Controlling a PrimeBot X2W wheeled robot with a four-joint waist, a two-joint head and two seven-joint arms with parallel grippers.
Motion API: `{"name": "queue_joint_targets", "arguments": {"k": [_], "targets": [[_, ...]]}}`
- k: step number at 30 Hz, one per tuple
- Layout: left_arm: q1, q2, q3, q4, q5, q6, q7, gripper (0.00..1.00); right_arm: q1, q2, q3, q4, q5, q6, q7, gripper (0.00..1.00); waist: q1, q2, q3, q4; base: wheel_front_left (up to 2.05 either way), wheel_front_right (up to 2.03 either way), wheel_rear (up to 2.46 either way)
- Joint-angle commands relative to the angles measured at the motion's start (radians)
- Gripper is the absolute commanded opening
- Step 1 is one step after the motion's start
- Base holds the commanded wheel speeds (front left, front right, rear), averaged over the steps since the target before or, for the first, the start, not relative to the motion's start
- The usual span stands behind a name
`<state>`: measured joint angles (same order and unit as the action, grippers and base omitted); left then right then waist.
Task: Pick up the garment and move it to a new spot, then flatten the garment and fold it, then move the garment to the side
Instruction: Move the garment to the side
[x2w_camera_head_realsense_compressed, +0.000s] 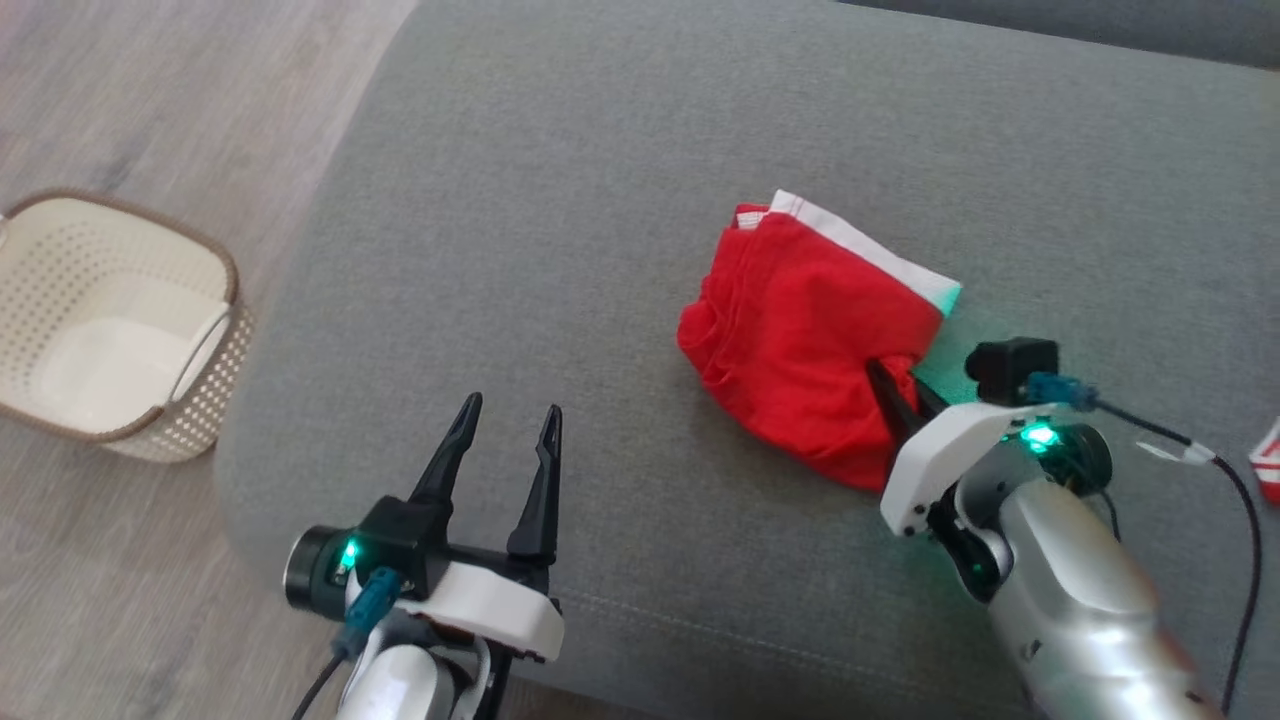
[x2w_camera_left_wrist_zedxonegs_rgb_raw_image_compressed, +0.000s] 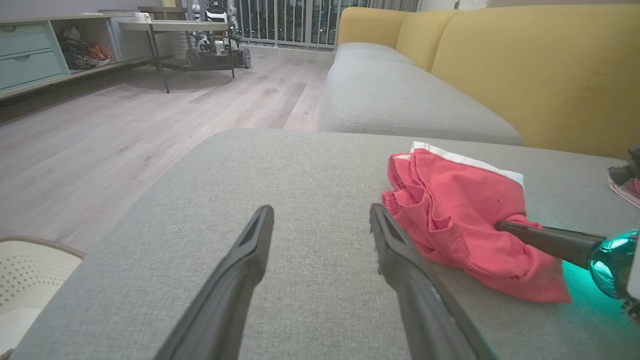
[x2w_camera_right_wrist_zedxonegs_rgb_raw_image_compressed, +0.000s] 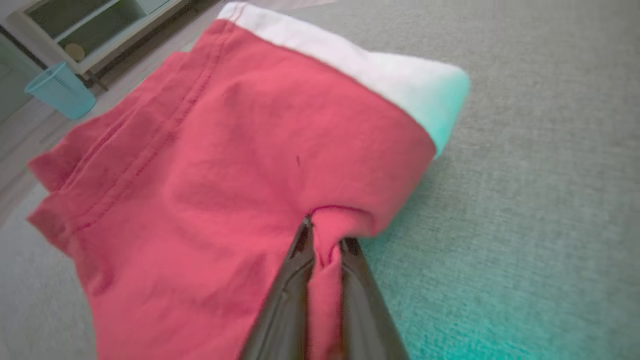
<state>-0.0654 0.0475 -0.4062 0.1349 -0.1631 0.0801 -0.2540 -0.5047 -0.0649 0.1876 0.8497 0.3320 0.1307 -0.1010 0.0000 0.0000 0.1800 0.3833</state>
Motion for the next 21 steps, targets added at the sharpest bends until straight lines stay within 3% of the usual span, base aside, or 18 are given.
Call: {"name": "queue_joint_targets", "arguments": {"k": [1, 10, 16, 21], "targets": [[-0.030, 0.003, 0.033, -0.026, -0.003, 0.004, -0.008, 1.00, -0.037, -0.006, 0.036, -0.014, -0.032, 0.000, -0.033, 0.00, 0.0000, 0.0000, -0.009, -0.020, 0.00, 0.00, 0.00], [-0.033, 0.003, 0.040, -0.029, 0.007, -0.009, -0.008, 1.00, -0.092, -0.088, 0.148, -0.048, -0.151, 0.000, -0.078, 0.00, 0.0000, 0.0000, -0.024, -0.138, 0.00, 0.00, 0.00], [-0.068, 0.003, 0.040, -0.037, 0.037, -0.032, -0.008, 1.00, -0.148, -0.171, 0.228, -0.152, -0.116, 0.000, -0.018, 0.00, 0.0000, 0.0000, 0.012, -0.241, 0.00, 0.00, 0.00], [-0.143, 0.003, 0.014, -0.028, 0.091, -0.080, -0.008, 1.00, -0.217, -0.302, 0.285, -0.284, -0.037, 0.000, 0.078, 0.00, 0.0000, 0.0000, 0.084, -0.346, 0.00, 0.00, 0.00]]}}
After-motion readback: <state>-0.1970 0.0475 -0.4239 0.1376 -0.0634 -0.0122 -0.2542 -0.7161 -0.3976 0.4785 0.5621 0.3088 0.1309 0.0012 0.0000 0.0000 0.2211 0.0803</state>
